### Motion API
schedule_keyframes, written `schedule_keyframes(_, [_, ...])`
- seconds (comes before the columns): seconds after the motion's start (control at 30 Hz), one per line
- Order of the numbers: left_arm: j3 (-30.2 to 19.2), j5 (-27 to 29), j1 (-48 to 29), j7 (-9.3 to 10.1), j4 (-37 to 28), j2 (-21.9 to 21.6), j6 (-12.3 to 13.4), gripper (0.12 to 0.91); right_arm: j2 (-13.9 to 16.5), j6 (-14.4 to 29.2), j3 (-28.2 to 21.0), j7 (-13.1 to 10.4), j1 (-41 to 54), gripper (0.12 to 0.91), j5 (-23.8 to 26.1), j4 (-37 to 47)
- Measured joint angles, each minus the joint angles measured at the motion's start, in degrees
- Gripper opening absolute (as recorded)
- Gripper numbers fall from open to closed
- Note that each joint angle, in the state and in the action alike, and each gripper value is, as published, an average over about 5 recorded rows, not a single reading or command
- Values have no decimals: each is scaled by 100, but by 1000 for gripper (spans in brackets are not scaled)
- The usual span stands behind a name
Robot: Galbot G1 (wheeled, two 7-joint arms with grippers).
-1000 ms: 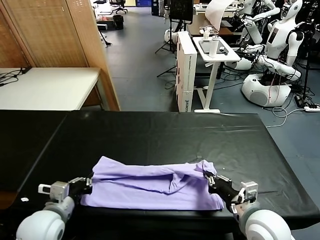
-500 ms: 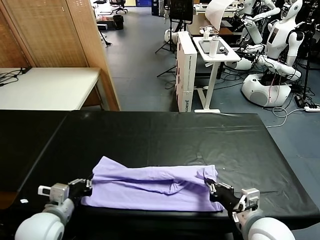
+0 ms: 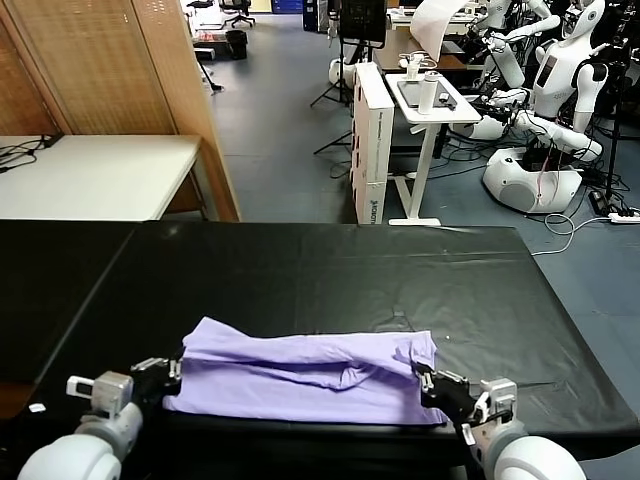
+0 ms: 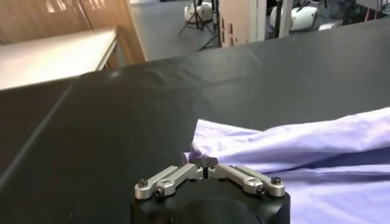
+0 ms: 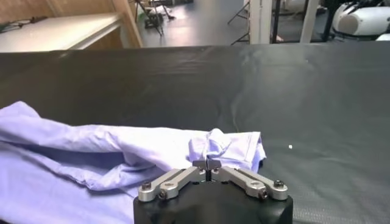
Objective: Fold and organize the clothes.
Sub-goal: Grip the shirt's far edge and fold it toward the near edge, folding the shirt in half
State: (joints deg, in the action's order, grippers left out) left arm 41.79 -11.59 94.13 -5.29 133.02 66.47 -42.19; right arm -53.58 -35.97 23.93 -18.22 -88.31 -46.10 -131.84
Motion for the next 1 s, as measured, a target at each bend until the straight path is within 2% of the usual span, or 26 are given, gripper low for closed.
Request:
schedule_keyframes(0.13, [-18, 294, 233, -92, 132, 77, 0, 146, -2, 1, -35, 4, 42, 141, 0, 47])
schedule_keyframes(0.33, [-60, 542, 545, -132, 189, 194, 0, 146, 2, 6, -59, 12, 85, 141, -1, 103])
schedule_keyframes(0.8, [-91, 717, 552, -76, -87, 334, 0, 146, 1, -14, -41, 39, 51, 142, -12, 88])
schedule_keyframes(0.9, [-96, 741, 563, -78, -78, 331, 0, 158, -4, -72, -31, 47, 38, 199, -17, 46])
schedule_keyframes(0.97, [-90, 767, 591, -80, -48, 321, 0, 199, -13, -116, -26, 40, 18, 299, -19, -8])
schedule_keyframes(1.0, [-82, 778, 609, -81, -25, 314, 0, 248, -19, -143, -22, 25, 8, 356, -19, -35])
